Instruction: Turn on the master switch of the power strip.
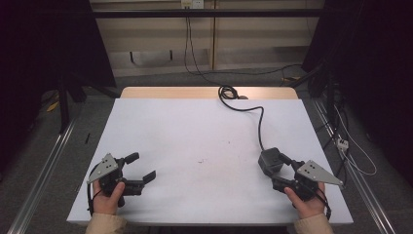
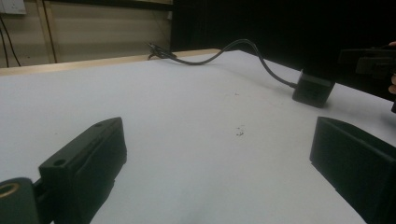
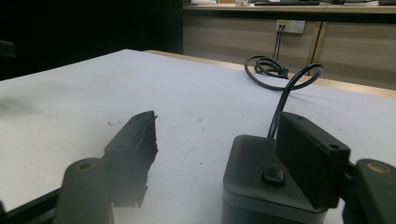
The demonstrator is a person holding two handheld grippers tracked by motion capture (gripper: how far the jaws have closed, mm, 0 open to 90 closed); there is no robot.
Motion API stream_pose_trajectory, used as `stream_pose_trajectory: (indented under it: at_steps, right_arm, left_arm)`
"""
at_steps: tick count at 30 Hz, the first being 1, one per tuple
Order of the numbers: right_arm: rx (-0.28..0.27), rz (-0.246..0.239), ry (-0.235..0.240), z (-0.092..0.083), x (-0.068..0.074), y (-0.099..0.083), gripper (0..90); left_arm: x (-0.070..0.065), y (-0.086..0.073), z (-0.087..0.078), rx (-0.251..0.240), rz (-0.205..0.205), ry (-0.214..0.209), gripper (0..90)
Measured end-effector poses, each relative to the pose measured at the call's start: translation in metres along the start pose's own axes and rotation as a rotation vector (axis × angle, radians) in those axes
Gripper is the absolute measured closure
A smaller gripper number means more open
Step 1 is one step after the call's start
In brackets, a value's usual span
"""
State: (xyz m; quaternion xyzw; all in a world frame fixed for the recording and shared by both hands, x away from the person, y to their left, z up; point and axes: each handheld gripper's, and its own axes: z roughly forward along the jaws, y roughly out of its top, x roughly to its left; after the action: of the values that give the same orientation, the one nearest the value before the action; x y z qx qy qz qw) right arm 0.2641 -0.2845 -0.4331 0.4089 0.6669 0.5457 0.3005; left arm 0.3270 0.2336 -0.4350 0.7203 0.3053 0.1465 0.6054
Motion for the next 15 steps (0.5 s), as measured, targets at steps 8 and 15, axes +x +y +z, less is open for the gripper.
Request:
stream_pose_trajectory:
  at_steps: [8, 15]
  right_arm:
    - [0.019, 0.013, 0.009, 0.0007, -0.0026, 0.0027, 42.7]
    - [0.018, 0.018, 0.001, 0.001, -0.0042, 0.0046, 46.0]
  left_arm:
    - [0.0003, -0.0004, -0.0001, -0.005, -0.006, 0.001, 3.2]
    - [0.0007, -0.0007, 0.0003, -0.005, -0.007, 0.003, 3.2]
